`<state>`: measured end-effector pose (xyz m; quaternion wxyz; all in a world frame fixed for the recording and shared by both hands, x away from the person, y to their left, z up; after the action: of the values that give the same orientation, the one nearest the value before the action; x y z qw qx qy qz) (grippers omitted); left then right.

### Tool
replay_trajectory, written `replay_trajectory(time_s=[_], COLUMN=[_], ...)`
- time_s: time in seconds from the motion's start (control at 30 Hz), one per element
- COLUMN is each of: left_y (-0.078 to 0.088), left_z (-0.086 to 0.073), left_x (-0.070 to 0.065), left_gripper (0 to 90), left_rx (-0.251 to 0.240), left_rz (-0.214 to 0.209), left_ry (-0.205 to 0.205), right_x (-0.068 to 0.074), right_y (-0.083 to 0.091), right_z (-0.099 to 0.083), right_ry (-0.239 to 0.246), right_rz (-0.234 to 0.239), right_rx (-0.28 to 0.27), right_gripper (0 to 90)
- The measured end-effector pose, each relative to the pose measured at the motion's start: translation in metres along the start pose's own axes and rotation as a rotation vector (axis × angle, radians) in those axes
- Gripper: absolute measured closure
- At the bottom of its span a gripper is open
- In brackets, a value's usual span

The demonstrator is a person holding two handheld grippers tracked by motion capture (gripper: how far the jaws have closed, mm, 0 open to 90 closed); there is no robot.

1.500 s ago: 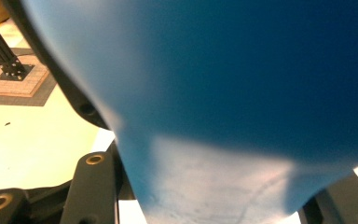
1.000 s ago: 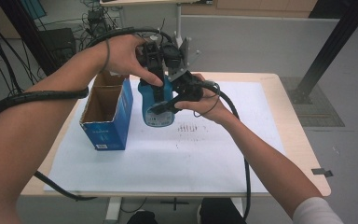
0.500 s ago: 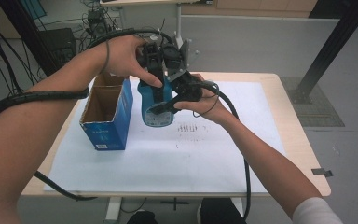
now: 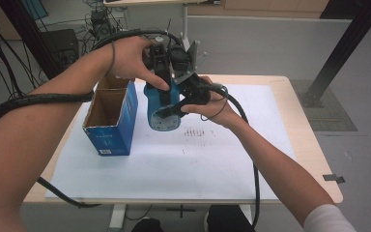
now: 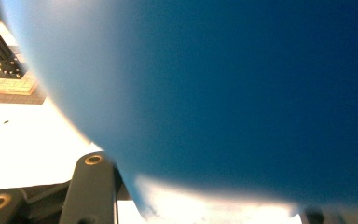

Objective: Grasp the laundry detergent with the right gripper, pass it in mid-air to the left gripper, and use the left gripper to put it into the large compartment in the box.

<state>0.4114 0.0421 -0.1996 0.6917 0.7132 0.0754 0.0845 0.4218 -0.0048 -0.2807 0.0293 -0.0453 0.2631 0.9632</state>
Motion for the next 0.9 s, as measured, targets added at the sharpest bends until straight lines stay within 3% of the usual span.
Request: replay_trajectory(time_s=[0.9], left_y=[-0.0002], left_z=[0.0005], left_x=[-0.0008], left_gripper=[36.8], left_rx=[0.001], left_rz=[0.003], left_ry=[0.005], right_x=[-0.0002], right_y=[0.0005], right_z=[-0.0007], right_ry=[-0.001], right_rz=[-0.001], right_rx=[0.002], right_gripper=[42.9])
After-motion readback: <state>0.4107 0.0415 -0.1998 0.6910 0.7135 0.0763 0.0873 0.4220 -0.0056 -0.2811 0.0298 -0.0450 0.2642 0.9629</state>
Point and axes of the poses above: each handheld gripper's, and its own axes: y roughly backward along the jaws, z roughly out of its top, x roughly to its left, the point moved 6 cm from there along -y, roughly forward along the jaws, and after that the axes turned 5 degrees about -z, right-handed, at the moved point
